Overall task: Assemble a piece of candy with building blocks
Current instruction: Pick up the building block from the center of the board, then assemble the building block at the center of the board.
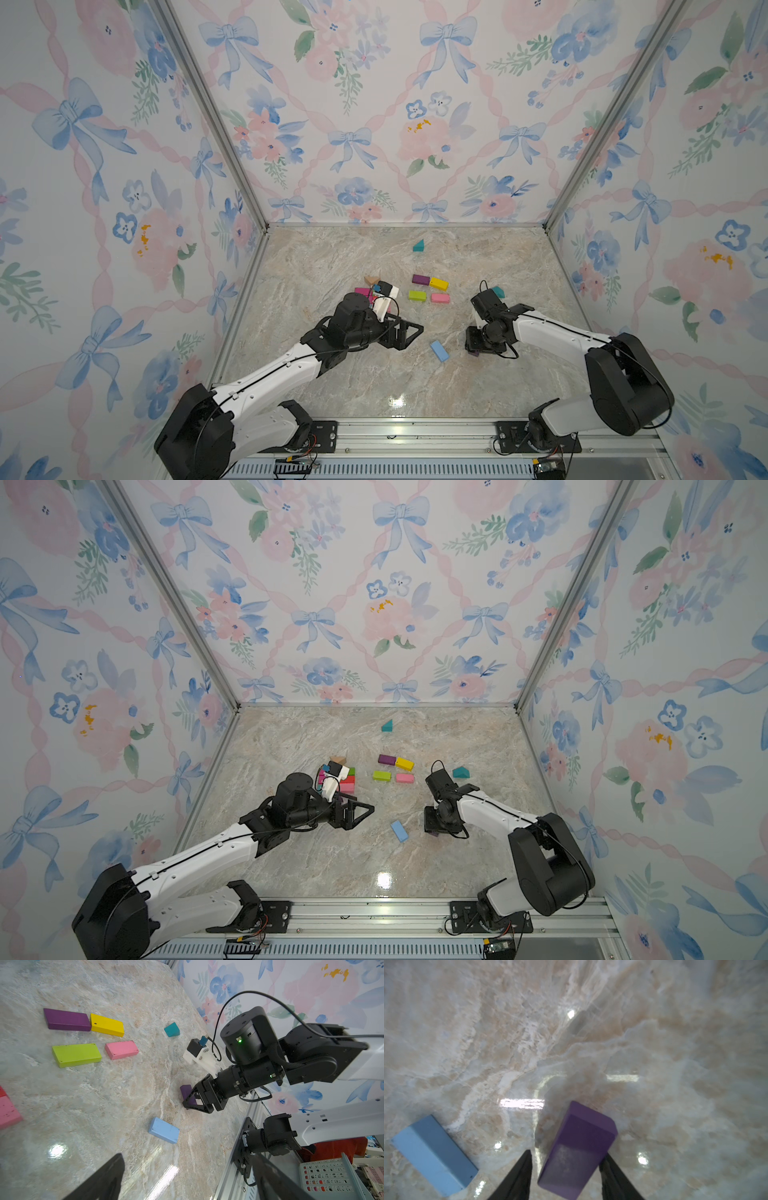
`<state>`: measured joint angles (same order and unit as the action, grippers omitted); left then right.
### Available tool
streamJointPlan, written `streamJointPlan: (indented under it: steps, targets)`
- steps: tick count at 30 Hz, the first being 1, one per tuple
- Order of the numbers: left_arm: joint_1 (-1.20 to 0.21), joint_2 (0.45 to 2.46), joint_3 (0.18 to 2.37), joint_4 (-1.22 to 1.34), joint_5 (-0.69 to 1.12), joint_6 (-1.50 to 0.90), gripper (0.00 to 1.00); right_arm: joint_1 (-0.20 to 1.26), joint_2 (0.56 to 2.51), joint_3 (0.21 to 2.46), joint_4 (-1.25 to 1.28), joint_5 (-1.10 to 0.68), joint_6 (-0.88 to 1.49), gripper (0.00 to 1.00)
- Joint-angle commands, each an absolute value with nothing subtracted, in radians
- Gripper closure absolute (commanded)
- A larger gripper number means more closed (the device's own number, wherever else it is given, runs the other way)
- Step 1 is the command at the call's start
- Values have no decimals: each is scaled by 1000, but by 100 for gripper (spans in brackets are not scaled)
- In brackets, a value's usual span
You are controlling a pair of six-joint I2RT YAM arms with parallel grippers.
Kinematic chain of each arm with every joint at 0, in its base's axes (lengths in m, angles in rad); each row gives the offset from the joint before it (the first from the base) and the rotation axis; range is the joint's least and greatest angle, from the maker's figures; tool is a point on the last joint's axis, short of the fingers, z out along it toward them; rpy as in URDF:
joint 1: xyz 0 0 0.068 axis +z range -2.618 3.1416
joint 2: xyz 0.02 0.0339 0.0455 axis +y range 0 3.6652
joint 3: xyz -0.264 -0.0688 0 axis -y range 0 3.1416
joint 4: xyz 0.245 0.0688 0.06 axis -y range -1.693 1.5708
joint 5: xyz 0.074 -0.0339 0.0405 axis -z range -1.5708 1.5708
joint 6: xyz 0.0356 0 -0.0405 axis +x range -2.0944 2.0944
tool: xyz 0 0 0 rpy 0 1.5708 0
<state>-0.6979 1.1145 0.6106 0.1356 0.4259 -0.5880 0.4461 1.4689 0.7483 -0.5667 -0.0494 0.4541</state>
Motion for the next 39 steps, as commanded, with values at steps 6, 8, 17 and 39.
streamJointPlan:
  steps: [6, 8, 17, 39]
  targets:
    - [-695, 1129, 588, 167, 410, -608, 2, 485, 1554, 849, -710, 30, 349, 76]
    - [-694, 1126, 580, 166, 416, -614, 2, 502, 1581, 908, -734, 53, 290, 79]
    - [-653, 1061, 505, 166, 416, -670, 2, 556, 1883, 1304, -828, 72, -89, 79]
    - [-522, 1038, 523, 159, 444, -693, 2, 617, 2047, 1452, -869, 130, -541, 78]
